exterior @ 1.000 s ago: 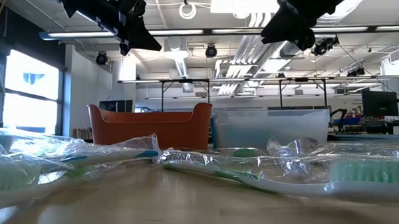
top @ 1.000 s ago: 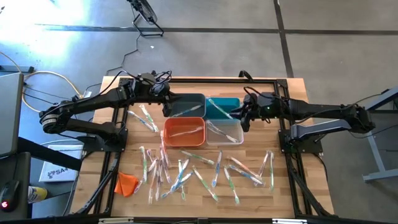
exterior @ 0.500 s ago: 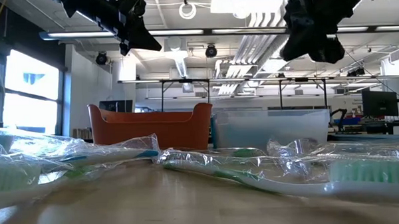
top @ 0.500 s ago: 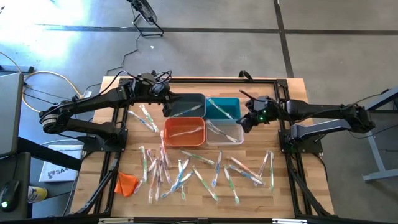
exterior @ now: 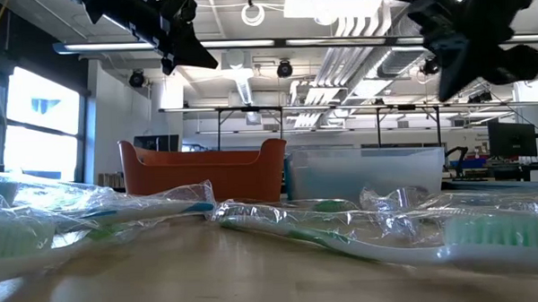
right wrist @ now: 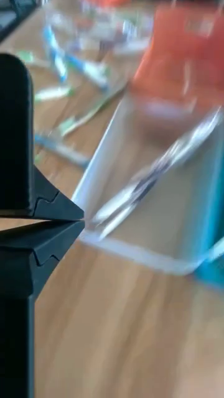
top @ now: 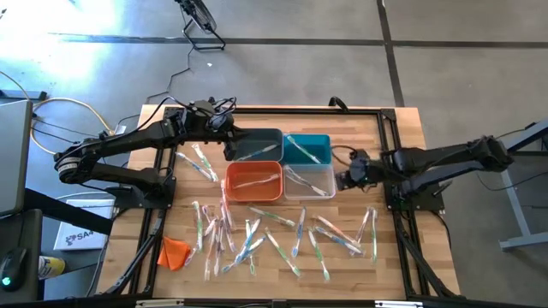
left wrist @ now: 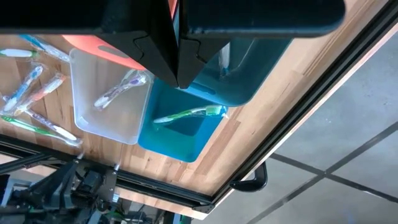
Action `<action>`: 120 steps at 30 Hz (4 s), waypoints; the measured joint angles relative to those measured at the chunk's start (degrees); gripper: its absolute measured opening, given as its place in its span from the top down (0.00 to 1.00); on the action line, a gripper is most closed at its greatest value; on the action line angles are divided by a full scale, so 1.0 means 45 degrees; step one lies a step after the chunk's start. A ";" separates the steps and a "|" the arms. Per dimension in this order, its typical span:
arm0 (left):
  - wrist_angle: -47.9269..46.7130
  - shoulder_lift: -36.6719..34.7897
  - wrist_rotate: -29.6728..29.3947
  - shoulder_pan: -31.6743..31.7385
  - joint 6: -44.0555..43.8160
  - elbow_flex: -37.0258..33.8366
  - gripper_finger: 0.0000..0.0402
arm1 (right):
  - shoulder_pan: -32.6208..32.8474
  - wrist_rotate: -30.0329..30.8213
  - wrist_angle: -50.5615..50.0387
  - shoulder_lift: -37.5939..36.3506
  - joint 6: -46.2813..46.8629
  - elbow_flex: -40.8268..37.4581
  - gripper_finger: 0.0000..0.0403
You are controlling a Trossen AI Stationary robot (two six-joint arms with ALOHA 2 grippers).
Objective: Pick & Place Toothbrushes
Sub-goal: Put the green toothbrush into the right blue bin
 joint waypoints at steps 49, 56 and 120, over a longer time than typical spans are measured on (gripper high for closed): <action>-0.0005 0.0000 -0.0005 0.0000 0.0000 0.0000 1.00 | 0.4502 -0.4251 -0.3397 0.3442 0.7990 0.0005 0.71; -0.0005 0.0000 -0.0005 -0.0005 0.0000 0.0000 1.00 | 0.4953 -0.4288 -0.3336 0.3442 0.8087 0.0005 0.69; -0.0224 0.0005 -0.0005 -0.0004 0.0000 0.0000 1.00 | 0.8605 -0.3951 0.0121 0.5633 1.1706 -0.1367 0.71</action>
